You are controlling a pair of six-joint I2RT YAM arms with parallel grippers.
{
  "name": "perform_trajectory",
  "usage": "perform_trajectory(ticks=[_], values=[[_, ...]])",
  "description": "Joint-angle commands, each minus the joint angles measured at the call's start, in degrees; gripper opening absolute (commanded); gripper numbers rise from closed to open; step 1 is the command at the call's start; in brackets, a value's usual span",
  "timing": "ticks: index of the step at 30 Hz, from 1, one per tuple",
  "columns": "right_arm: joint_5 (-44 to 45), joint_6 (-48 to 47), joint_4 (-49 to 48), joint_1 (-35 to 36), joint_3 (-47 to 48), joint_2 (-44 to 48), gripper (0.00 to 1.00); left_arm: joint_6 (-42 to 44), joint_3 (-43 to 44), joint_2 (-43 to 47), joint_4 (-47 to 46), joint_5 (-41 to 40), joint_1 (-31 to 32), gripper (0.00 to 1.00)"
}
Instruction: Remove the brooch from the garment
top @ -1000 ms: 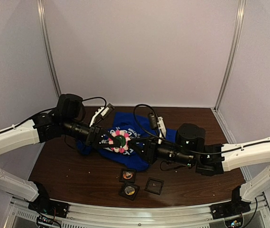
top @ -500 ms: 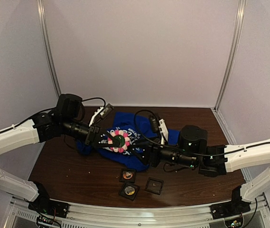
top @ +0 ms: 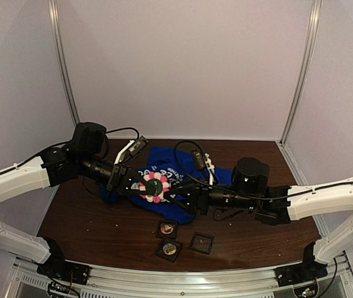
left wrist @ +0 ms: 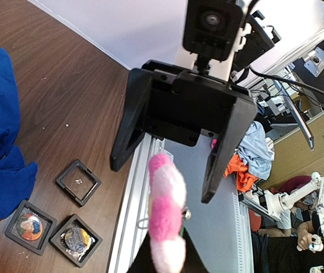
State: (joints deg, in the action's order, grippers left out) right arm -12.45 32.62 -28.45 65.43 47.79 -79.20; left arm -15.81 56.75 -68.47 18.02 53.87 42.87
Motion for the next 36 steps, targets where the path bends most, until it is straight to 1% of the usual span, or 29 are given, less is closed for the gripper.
perform_trajectory(ticks=[1,8,21,31,36], values=[[-5.5,3.7,-2.3,-0.7,2.7,-2.2,0.59,1.3,0.8,1.1,-1.8,2.4,0.5,0.0],[-7.6,6.8,-6.0,-1.0,3.8,-4.8,0.45,1.6,0.9,0.8,-1.3,2.4,1.2,0.0],[-9.0,8.3,-7.0,-1.1,5.4,-7.1,0.28,1.7,0.9,0.7,-1.1,2.3,1.2,0.0],[-10.7,10.2,-9.8,-1.7,4.3,-7.0,0.22,1.6,0.9,0.8,-1.3,2.8,1.1,0.0],[-10.8,10.4,-9.7,-1.9,4.3,-7.3,0.16,1.7,0.9,0.9,-1.4,3.0,1.2,0.0]])
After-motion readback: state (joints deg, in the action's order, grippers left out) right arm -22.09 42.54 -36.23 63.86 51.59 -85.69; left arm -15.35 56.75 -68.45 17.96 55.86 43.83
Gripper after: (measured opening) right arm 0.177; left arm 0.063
